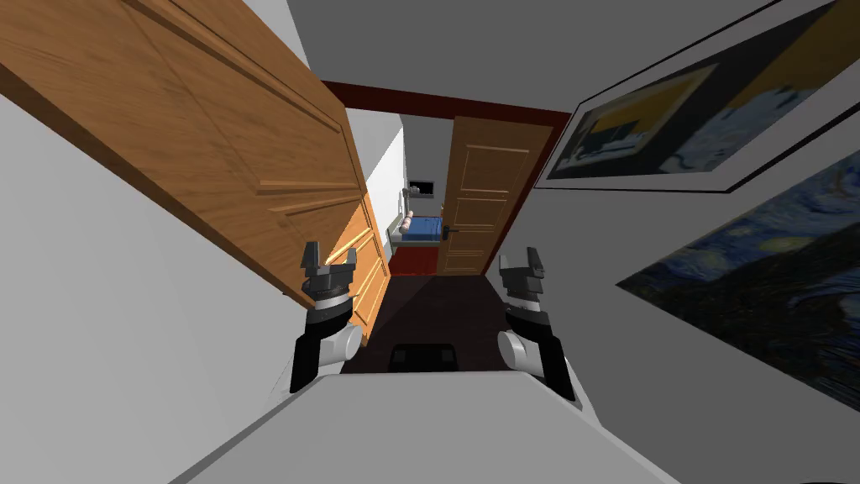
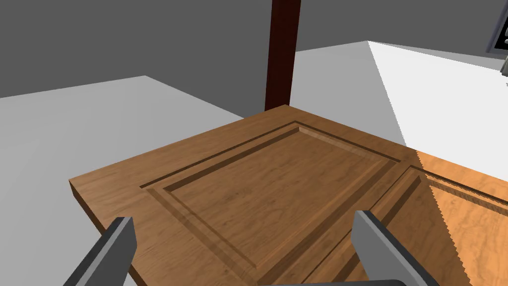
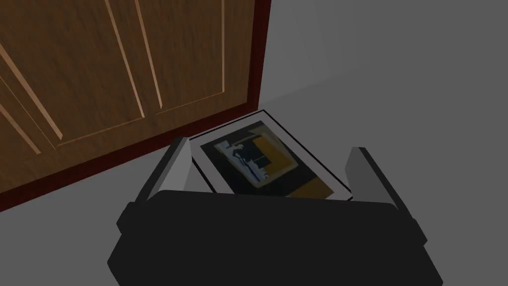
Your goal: Pull the door open
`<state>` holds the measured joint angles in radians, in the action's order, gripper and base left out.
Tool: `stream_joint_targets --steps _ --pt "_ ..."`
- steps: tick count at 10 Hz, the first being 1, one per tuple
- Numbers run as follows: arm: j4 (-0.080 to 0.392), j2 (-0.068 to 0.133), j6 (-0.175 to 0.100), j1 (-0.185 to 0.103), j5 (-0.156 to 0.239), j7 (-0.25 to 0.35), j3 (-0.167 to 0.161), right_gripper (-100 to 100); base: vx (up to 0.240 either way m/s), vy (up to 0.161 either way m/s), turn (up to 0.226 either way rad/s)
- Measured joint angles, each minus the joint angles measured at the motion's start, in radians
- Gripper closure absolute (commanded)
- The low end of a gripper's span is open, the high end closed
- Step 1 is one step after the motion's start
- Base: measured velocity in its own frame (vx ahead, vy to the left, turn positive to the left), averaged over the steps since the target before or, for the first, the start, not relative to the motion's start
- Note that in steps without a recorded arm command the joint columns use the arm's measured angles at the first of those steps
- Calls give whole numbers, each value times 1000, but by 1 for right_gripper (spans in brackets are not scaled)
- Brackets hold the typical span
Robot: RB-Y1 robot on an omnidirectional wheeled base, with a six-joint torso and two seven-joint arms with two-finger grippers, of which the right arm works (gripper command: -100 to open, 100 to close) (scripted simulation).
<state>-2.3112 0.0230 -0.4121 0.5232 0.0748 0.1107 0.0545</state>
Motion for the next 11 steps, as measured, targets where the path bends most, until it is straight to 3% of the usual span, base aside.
stream_joint_targets --steps 3,5,6,11 --pt "44 11 2 -17 0 1 1 -100 174 -30 49" --pt "102 31 -1 -38 6 8 11 -100 212 -23 67" --pt "125 42 12 -55 10 13 19 -100 169 -30 47" --pt "247 60 24 -109 6 10 14 -100 109 -16 52"
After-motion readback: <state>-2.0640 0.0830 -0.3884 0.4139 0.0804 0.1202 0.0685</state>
